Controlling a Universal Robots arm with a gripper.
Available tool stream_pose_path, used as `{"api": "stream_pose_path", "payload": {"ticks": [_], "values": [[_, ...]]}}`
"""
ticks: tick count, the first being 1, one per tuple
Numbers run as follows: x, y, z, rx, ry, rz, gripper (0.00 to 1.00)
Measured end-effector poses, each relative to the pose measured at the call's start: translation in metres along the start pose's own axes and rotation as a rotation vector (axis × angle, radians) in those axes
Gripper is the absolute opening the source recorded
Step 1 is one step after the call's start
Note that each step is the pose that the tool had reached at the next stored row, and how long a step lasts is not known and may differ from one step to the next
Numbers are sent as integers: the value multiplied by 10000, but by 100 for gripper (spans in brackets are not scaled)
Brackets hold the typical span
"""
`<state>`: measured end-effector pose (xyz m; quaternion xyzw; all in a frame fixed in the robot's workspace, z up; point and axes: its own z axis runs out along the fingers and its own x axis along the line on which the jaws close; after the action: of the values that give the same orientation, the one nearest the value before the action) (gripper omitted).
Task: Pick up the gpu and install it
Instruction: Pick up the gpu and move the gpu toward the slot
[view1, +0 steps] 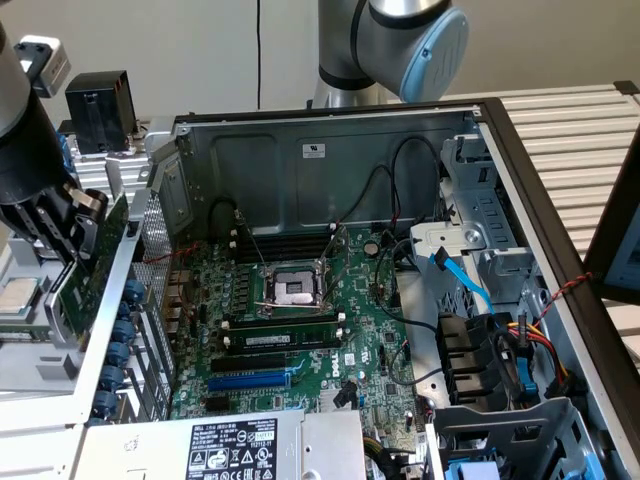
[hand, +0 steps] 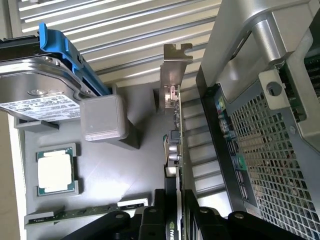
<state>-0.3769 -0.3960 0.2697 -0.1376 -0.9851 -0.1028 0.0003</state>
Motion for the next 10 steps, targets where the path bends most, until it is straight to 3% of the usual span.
{"api": "stream_pose_path", "payload": {"ticks": [10], "values": [[-30, -34, -19, 69, 168, 38, 26]]}}
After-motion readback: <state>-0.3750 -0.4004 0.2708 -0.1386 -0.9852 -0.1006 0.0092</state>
